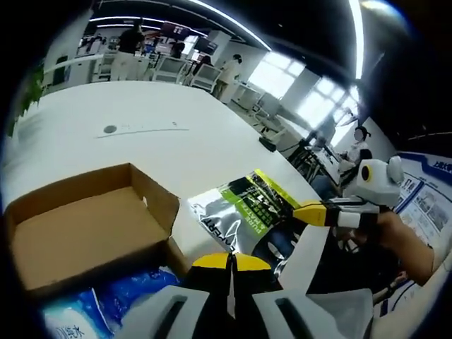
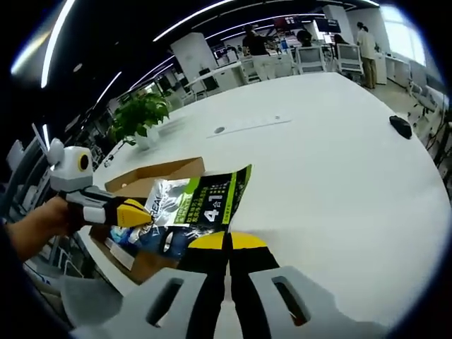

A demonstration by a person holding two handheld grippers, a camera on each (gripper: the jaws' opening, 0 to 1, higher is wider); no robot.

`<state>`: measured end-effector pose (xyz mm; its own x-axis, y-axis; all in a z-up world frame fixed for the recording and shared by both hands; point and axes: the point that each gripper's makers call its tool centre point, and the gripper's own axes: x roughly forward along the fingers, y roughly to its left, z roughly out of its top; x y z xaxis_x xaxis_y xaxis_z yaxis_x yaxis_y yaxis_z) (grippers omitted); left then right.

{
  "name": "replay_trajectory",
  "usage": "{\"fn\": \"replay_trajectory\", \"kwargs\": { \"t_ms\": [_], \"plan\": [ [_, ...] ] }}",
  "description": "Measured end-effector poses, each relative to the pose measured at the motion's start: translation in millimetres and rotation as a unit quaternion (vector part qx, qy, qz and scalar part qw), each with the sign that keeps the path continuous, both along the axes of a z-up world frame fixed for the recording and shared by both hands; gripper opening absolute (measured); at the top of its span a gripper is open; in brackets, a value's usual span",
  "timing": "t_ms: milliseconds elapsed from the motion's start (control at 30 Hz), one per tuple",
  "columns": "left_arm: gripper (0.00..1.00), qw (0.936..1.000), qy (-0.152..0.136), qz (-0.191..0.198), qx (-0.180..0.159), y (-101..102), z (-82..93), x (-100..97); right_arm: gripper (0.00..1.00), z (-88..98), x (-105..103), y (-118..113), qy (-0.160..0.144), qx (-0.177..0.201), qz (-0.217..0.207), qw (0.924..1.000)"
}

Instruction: Operate the shoe box by opening the lid, removing the specified soft item, and placing it in the target area until the item is outside and the box remains undamaged.

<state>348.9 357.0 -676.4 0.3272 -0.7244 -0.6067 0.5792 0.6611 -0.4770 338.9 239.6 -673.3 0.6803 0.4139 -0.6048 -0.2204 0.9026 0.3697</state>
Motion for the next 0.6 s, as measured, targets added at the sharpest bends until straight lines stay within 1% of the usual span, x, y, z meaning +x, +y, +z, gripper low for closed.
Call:
{"fn": "replay_trajectory", "kwargs": {
  "t_ms": [167,333,500,600],
  "plan": [
    [0.0,0.9997,0.006,-0.009,0.021,-10,-6.5,5.4,0.0,-5.7,7,-9,0.002,-0.005,-0.006,1.0],
    [0.0,0.9981,0.008,-0.035,0.05,-18,-14.1,9.0,0.0,-13.7,15,-16,0.006,-0.01,-0.007,0.9999],
    [0.0,0.9945,0.009,-0.06,0.086,-22,-24.1,13.8,0.0,-21.1,20,-18,0.011,-0.011,-0.006,0.9999],
    [0.0,0.991,0.011,-0.072,0.112,-23,-29.8,17.4,0.0,-28.1,23,-16,0.013,-0.018,-0.001,0.9998]
  ]
}}
